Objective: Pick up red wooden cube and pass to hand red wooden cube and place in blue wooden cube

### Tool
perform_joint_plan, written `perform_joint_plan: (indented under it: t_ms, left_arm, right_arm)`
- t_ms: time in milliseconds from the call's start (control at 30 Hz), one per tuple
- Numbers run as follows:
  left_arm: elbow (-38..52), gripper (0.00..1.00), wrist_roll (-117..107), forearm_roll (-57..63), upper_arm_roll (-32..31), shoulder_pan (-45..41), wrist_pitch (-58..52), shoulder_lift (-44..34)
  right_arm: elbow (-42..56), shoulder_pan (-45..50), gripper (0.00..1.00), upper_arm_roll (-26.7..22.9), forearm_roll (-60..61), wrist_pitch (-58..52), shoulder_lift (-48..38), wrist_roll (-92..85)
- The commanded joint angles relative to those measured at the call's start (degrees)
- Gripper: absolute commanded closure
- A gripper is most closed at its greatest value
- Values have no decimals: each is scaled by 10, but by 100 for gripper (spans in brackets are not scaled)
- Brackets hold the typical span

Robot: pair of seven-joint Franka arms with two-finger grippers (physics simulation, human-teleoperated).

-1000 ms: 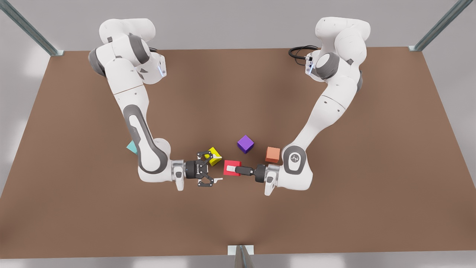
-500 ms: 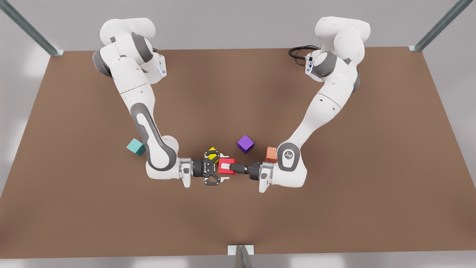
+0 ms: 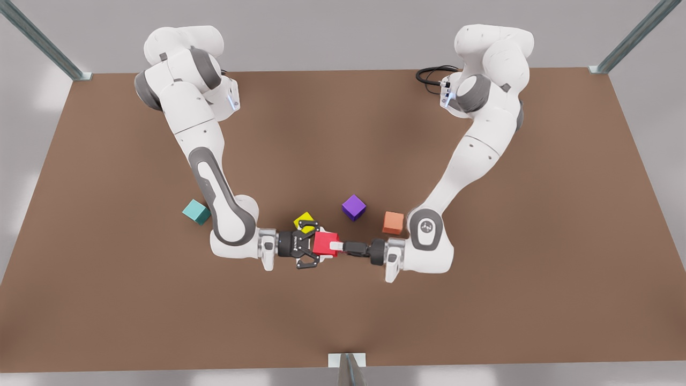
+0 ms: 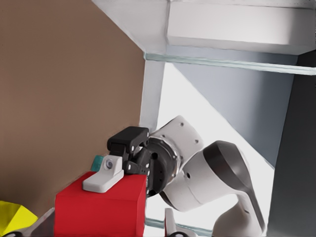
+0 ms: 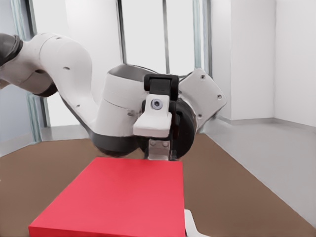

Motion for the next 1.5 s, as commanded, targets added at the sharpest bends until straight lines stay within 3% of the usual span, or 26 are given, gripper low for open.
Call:
perform_joint_plan:
  t_ms: [0, 100, 167, 233, 267, 300, 333, 367, 500, 600, 1233, 1467]
  left_arm:
    - [0, 0, 16, 50, 0, 40, -79, -5]
    - [2, 0, 20, 229, -1, 156, -256, -40]
    - [4, 0, 16, 588, -1, 195, -423, -168]
    - [9, 0, -9, 831, -24, 164, -536, -254]
    - [10, 0, -35, 835, -26, 161, -559, -276]
    - [-23, 0, -92, 824, 10, 147, -543, -351]
    - [-179, 0, -90, 679, 248, 21, -433, -493]
    - [-277, 0, -90, 592, 372, -53, -365, -562]
    - [-259, 0, -125, 594, 370, -76, -376, -522]
    - [-260, 0, -126, 593, 361, -76, -377, -513]
    - [-261, 0, -125, 593, 360, -72, -405, -496]
    - [-261, 0, -125, 593, 360, -71, -405, -495]
  right_arm:
    - [-1, -1, 61, 0, 5, 4, -1, -23]
    - [-7, -20, 61, -1, -9, -5, -9, -21]
    - [-18, -41, 62, -6, -52, -11, -19, -13]
    - [-14, -115, 62, -7, -220, -85, -20, 45]
    - [-13, -136, 62, -7, -297, -99, -32, 71]
    - [-8, -170, 62, -7, -421, -105, -50, 142]
    - [-5, -182, 62, -12, -503, -117, -55, 221]
    - [-2, -184, 62, -14, -573, -124, -67, 276]
    - [-7, -184, 62, -22, -888, -149, -131, 469]
    - [-14, -184, 63, -36, -1010, -160, -149, 523]
    - [-426, -177, 63, -36, -1014, 133, -344, 677]
    - [-478, -178, 63, -36, -1014, 170, -362, 677]
